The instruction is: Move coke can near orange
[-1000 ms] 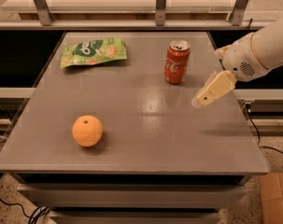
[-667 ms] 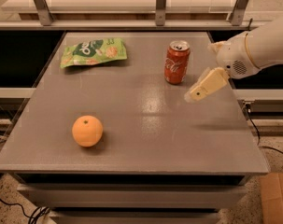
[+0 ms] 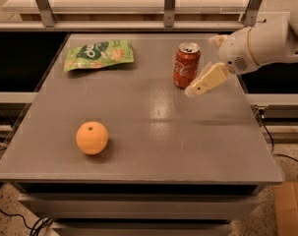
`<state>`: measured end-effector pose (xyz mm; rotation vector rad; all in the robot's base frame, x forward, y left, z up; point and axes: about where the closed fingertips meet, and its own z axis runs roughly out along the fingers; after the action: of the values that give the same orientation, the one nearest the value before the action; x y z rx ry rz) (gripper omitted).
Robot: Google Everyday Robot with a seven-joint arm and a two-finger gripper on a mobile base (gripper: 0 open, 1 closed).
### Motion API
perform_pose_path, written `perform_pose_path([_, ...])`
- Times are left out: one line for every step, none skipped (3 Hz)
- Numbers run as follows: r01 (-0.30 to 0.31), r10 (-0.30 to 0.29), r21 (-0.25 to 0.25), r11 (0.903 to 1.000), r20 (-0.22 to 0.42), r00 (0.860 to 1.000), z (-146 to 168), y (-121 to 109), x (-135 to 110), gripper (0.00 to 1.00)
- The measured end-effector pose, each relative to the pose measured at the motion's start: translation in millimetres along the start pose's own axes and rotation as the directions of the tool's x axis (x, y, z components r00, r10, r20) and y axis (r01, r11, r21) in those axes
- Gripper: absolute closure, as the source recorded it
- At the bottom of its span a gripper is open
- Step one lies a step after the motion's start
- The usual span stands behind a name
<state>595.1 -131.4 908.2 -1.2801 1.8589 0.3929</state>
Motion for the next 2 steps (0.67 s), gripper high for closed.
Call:
perform_pose_path([0.005, -0.005, -0.023, 0.9997, 0.027, 1.0, 15.8, -8.9, -4.2, 0.0])
perform_pose_path([0.012, -0.009, -0.056, 0.9983, 0.044, 0.999, 30.8, -13.5, -8.4, 0.0])
